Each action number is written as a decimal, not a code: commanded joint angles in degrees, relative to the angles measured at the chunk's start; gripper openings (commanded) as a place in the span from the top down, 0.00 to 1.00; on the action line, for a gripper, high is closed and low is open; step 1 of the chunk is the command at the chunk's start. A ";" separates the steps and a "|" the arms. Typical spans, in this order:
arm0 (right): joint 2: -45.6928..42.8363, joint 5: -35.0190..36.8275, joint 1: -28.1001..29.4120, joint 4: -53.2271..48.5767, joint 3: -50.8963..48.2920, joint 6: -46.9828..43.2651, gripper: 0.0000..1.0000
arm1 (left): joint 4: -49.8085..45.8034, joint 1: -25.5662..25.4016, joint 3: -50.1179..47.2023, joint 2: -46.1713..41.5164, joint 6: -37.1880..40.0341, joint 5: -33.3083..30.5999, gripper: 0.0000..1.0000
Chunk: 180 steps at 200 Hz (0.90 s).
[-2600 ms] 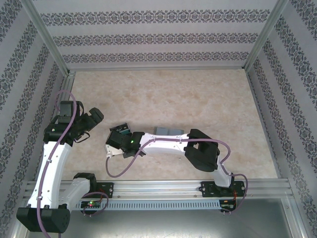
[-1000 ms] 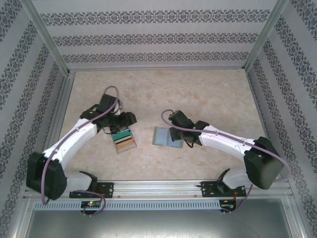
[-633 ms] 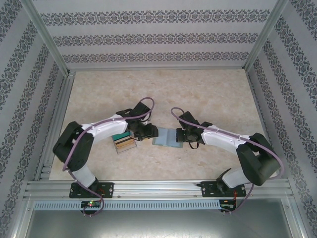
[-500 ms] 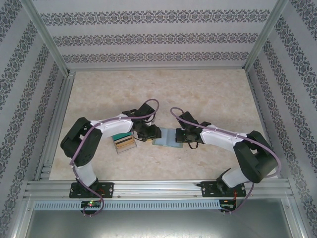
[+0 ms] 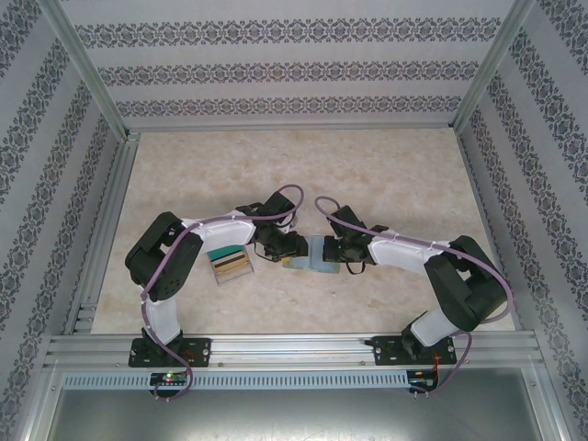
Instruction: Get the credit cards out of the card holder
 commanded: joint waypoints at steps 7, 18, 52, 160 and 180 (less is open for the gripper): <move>2.79 -1.26 -0.45 -2.91 -1.09 0.79 1.00 | 6.71 -1.42 0.03 -1.26 -0.82 3.70 0.55; 2.55 -1.09 -0.45 -3.07 -1.00 0.71 1.00 | 6.60 -1.42 0.00 -2.31 -0.66 3.22 0.55; 1.27 -0.34 -0.56 -4.19 -0.82 0.54 0.97 | -0.40 -1.01 1.91 -3.80 1.83 -2.01 0.53; -24.92 10.07 -4.65 -10.83 -0.77 -5.71 0.23 | -19.82 11.10 -3.15 -32.54 6.61 -41.60 0.01; -29.81 12.07 -7.32 -10.41 -1.67 -7.96 0.06 | -20.93 17.08 -7.18 -38.52 6.25 -45.02 0.01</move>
